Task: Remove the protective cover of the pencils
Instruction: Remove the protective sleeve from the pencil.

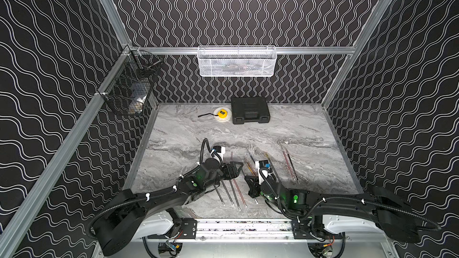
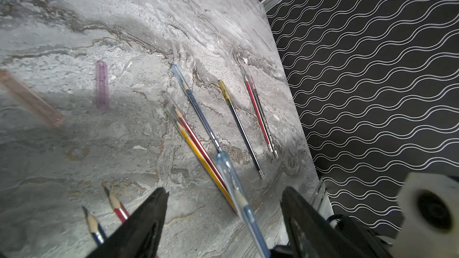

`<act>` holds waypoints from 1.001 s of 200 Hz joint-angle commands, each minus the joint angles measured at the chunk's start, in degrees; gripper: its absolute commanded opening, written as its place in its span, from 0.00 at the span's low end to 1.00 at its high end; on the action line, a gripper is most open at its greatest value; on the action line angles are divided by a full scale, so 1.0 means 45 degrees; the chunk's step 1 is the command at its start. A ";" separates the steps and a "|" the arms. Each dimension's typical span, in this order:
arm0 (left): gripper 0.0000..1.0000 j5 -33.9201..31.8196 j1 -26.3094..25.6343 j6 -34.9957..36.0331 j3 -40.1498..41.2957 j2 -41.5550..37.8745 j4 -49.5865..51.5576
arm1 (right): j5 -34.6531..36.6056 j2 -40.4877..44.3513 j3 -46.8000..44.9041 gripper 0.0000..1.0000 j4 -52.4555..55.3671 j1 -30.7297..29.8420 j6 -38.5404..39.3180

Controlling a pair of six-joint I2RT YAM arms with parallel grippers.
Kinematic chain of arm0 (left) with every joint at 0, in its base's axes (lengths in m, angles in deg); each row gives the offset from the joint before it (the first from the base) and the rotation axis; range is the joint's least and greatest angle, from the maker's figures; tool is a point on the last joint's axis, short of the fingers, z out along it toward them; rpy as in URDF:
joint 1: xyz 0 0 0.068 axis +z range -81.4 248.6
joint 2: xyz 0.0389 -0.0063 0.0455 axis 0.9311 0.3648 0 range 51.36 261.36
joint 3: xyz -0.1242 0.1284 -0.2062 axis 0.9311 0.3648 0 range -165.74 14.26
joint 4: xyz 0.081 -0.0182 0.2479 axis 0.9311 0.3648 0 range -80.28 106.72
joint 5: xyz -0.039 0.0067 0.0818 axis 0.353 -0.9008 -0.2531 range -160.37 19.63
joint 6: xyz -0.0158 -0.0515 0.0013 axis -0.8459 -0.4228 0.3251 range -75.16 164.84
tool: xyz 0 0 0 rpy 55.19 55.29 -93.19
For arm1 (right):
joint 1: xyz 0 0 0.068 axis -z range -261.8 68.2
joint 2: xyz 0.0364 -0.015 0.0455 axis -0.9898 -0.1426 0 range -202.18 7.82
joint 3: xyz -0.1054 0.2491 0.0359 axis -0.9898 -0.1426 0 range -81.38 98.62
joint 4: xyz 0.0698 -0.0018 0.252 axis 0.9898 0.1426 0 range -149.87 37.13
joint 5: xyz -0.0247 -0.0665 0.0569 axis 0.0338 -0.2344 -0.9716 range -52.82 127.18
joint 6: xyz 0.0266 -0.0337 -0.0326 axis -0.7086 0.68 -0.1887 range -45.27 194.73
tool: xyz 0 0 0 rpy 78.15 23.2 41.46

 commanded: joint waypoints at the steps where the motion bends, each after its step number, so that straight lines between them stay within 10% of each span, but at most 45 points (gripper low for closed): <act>1: 0.73 0.0139 -0.0220 -0.0003 -0.0238 0.0364 -0.0950 | -0.0036 0.0063 0.0066 0.00 -0.0085 -0.0012 0.0100; 122: 0.19 -0.0721 -0.0620 -0.0513 -0.0274 0.0729 -0.1083 | -0.0737 -0.0260 -0.0006 0.00 -0.0785 -0.0011 -0.0026; 167: 0.13 -0.0394 -0.0636 -0.0982 -0.0320 0.1330 -0.2004 | -0.0879 -0.0539 0.0150 0.00 -0.0763 -0.0012 0.0015; 200: 0.12 -0.0307 -0.0655 -0.1115 -0.0367 0.1542 -0.2259 | -0.0784 -0.0353 0.0096 0.39 -0.0593 -0.0013 0.0051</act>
